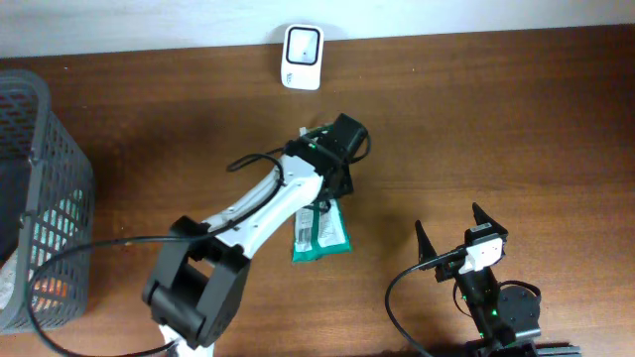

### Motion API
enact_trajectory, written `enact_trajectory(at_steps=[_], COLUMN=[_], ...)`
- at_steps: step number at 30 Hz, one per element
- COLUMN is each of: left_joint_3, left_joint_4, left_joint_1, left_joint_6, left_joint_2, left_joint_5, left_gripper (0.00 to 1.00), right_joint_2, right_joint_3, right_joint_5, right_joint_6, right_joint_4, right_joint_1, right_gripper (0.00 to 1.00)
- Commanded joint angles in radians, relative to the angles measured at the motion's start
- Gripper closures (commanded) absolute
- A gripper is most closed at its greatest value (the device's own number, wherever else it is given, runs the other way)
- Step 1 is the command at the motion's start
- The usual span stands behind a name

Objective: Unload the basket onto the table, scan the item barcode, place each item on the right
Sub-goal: 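Carry the gloves pack with the left gripper and place it mid-table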

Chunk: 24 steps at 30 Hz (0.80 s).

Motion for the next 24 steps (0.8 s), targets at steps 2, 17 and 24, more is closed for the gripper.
enact_trajectory(at_steps=[2, 17, 24], left_joint_3=[0.013, 0.517, 0.489], left_joint_4=[0.029, -0.367, -0.394], left_joint_1=[0.001, 0.613, 1.203], left_joint_6=[-0.004, 0.447, 0.419], left_joint_2=[0.014, -0.390, -0.438], left_joint_5=[-0.042, -0.083, -0.033], left_gripper=[0.28, 0.18, 0.19], right_joint_2=[-0.008, -0.008, -0.008], right_joint_3=[-0.006, -0.006, -0.006], right_joint_5=[0.002, 0.002, 0.002], right_joint_6=[0.008, 0.008, 0.008], right_joint_4=[-0.002, -0.002, -0.002], right_joint_1=[0.003, 0.003, 0.003], right_gripper=[0.02, 0.02, 0.02])
